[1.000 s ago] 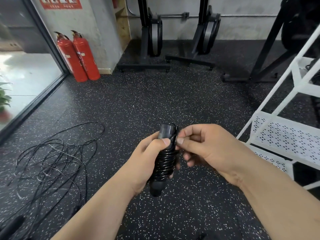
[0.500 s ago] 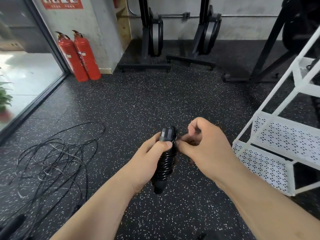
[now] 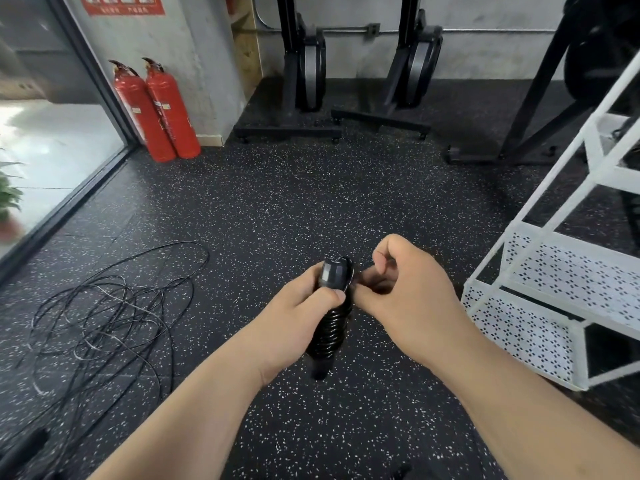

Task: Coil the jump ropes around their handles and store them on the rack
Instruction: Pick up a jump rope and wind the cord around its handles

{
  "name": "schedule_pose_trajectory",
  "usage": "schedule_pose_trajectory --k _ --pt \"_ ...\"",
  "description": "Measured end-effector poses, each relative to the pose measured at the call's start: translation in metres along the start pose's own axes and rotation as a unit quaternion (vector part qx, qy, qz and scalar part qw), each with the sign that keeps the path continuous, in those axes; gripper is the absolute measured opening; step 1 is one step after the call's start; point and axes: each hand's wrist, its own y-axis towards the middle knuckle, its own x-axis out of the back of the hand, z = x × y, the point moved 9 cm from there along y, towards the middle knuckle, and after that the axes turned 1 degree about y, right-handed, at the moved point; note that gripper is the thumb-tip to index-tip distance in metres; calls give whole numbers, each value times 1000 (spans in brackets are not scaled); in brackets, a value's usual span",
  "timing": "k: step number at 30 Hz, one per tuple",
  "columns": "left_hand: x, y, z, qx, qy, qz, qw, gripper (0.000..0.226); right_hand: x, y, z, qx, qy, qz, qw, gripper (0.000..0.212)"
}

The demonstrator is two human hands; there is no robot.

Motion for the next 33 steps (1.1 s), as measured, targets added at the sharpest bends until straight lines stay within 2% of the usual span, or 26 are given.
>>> schedule_pose_trajectory --k 4,7,12,15,20,24,27,33 --pt "0 0 -3 -24 -38 -67 997 24 1 3 4 9 -1 -14 1000 31" --pt "1 0 -6 -33 -76 -114 990 21 -2 6 0 -12 57 -12 998 18" --pt "14 0 -10 -61 23 -193 979 14 -18 -1 -6 -45 151 -4 987 15" --pt "11 1 -7 -34 5 -172 985 17 -22 0 -16 -91 219 7 971 14" --pt "-1 1 -2 13 -36 -112 993 19 -23 1 -22 -94 197 5 976 15" --pt "-1 1 -7 -5 -33 -147 989 18 -20 -2 -13 -52 145 -28 988 19" --pt "0 1 -12 -26 -18 -162 986 21 -17 -2 -8 -31 146 -47 988 19" --pt "8 -6 -15 -50 2 -222 974 21 -21 -4 7 19 140 -45 989 17"
